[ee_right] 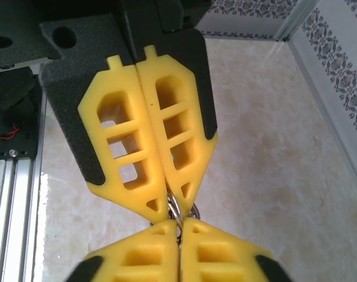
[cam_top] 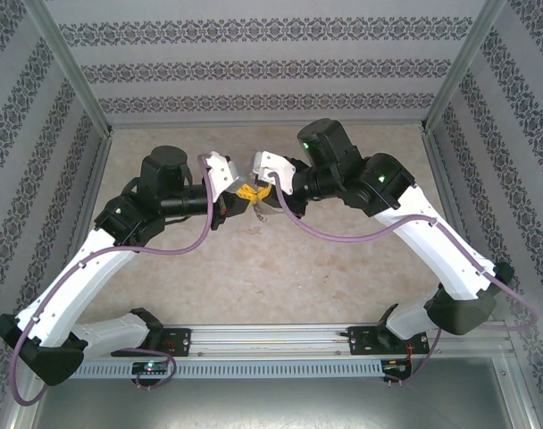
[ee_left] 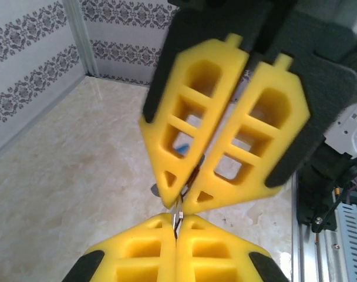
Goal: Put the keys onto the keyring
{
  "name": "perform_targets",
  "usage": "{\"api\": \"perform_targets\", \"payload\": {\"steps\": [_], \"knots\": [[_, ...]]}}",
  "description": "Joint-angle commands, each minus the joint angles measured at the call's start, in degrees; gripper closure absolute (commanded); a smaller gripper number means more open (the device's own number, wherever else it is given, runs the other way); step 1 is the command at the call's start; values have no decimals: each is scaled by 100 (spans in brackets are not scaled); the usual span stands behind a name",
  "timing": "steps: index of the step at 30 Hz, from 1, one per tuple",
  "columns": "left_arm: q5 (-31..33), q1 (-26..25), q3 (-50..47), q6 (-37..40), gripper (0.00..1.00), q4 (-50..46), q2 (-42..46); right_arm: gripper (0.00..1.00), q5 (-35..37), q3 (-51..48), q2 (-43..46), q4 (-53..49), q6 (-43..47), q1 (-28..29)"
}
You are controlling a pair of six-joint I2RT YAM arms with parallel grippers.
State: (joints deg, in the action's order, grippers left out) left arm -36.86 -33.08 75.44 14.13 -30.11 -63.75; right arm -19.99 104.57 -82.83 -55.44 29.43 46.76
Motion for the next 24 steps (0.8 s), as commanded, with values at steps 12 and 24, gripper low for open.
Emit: {"api": "perform_targets", "payload": {"steps": [12,24], "knots": [[-304,-71,-255,-543,100,1117,277,83,-281,-455,704,470,-288,90],[-408,-72,-249,-619,100,1197,345,87,551,-483,864,167,-368,88]]}}
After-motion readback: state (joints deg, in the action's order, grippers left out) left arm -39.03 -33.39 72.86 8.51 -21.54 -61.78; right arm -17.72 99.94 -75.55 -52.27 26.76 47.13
